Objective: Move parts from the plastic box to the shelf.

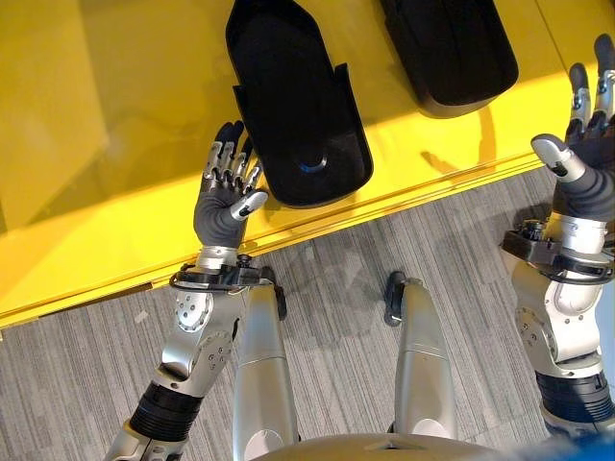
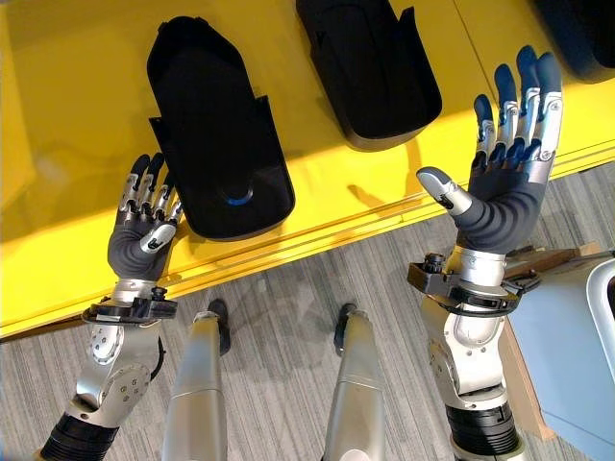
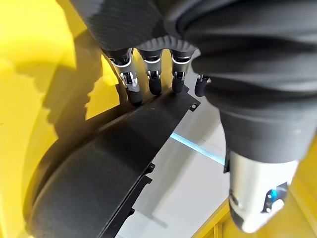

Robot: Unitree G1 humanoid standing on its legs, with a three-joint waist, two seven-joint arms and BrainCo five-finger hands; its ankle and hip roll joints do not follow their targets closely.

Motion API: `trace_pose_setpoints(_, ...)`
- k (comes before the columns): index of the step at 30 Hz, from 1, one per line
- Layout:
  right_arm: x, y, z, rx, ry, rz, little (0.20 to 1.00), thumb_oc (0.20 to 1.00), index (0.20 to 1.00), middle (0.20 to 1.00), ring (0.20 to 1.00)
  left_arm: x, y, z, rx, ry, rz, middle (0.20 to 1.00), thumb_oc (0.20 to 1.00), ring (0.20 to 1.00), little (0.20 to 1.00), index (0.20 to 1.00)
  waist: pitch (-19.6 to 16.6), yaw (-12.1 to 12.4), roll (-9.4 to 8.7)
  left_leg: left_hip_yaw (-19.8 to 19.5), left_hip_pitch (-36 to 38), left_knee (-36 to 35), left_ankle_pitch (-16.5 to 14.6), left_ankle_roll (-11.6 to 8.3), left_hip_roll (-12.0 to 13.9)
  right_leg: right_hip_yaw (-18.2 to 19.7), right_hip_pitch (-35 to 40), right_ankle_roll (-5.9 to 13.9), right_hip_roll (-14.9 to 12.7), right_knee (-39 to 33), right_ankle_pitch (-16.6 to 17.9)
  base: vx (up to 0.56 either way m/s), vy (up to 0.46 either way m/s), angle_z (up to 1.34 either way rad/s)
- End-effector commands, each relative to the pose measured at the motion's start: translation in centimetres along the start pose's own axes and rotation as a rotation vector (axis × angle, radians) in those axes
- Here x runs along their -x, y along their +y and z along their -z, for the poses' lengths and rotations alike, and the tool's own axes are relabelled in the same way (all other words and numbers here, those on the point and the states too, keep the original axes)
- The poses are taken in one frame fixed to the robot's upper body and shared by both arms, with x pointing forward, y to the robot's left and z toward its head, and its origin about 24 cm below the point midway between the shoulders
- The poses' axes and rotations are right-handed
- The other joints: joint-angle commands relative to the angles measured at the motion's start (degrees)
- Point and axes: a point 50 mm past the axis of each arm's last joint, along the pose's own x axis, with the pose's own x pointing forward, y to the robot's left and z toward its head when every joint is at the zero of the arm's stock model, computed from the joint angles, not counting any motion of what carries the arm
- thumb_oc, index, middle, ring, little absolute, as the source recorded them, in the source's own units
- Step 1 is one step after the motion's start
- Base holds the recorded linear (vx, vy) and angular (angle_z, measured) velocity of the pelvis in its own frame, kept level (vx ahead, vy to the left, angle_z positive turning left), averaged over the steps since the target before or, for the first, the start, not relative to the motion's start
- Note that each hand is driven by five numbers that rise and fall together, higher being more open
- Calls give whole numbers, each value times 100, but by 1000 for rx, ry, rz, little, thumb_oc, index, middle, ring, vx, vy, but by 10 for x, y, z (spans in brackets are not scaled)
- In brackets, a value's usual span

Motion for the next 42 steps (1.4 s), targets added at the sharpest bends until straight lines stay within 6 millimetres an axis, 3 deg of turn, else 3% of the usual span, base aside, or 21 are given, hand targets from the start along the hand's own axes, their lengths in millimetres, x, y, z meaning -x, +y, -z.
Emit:
trace_pose_setpoints(1, -7, 3, -20, -31, -141, -5, 1000, 1000, 1000, 1000, 1000, 20, 12, 23, -5, 170, -61, 1000, 1000, 1000, 1000, 1000, 60, -19, 20, -134, -195, -285, 489, 66, 64, 24, -80, -207, 78, -50, 353, 0, 0, 0)
trace_pose_setpoints(10, -7, 1, -21, -19, -143, -7, 1000, 1000, 1000, 1000, 1000, 26, 24, 14, -57, 148, -109, 1000, 1000, 1000, 1000, 1000, 43, 17, 44, -130, -184, -296, 490, 69, 59, 27, -69, -213, 86, -49, 353, 0, 0, 0)
trace_pose_setpoints(11, -7, -2, -22, 4, -146, -15, 1000, 1000, 1000, 1000, 1000, 36, 40, 6, -116, 138, -183, 1000, 1000, 1000, 1000, 1000, 37, 70, 71, -118, -175, -286, 492, 68, 53, 14, -43, -200, 75, -69, 360, 0, 0, 0)
trace_pose_setpoints(13, -6, -3, -23, 34, -144, -34, 1000, 1000, 1000, 1000, 1000, 43, 49, 1, -148, 135, -216, 1000, 1000, 1000, 1000, 1000, 28, 81, 81, -115, -143, -302, 494, 68, 55, 5, -14, -195, 67, -89, 367, 0, 0, 0)
trace_pose_setpoints(18, -3, -10, -27, 200, -150, -80, 1000, 1000, 1000, 1000, 1000, 57, 63, -7, -196, 128, -283, 1000, 1000, 1000, 1000, 1000, 12, 113, 95, -112, -97, -311, 486, 75, 53, -3, 39, -183, 62, -103, 356, 2, 3, 1)
trace_pose_setpoints(22, 13, -18, -29, 554, -105, -251, 1000, 1000, 1000, 1000, 1000, 62, 69, -23, -304, 56, -300, 1000, 1000, 1000, 1000, 1000, 23, 96, 40, -120, -9, -347, 463, 78, 69, -30, 137, -147, 31, -138, 339, 13, 27, 1)
trace_pose_setpoints(26, 22, -22, -27, 747, -81, -348, 1000, 1000, 1000, 1000, 1000, 64, 72, -27, -340, 45, -303, 1000, 1000, 1000, 1000, 1000, 16, 79, 21, -119, 40, -362, 458, 73, 75, -33, 178, -126, 21, -162, 343, 3, 10, 0)
trace_pose_setpoints(29, 40, -29, -14, 1008, -9, -547, 1000, 1000, 1000, 1000, 1000, 66, 73, -29, -380, 53, -281, 1000, 1000, 1000, 1000, 1000, 17, 51, -19, -133, 100, -351, 439, 61, 101, -38, 243, -99, 5, -180, 342, 9, 26, 0)
trace_pose_setpoints(35, 67, -46, 21, 1231, 174, -823, 1000, 1000, 1000, 1000, 1000, 56, 70, -22, -414, 70, -241, 1000, 1000, 1000, 1000, 1000, 8, 49, -82, -115, 236, -414, 436, 51, 112, -36, 371, -70, -19, -261, 368, 7, 28, -2)
trace_pose_setpoints(42, 91, -52, 36, 1264, 294, -962, 1000, 1000, 1000, 1000, 1000, 53, 70, -15, -423, 97, -231, 1000, 1000, 1000, 1000, 1000, 34, 25, -130, -98, 359, -469, 437, 55, 104, -30, 487, -41, -30, -354, 411, 5, 24, -1)
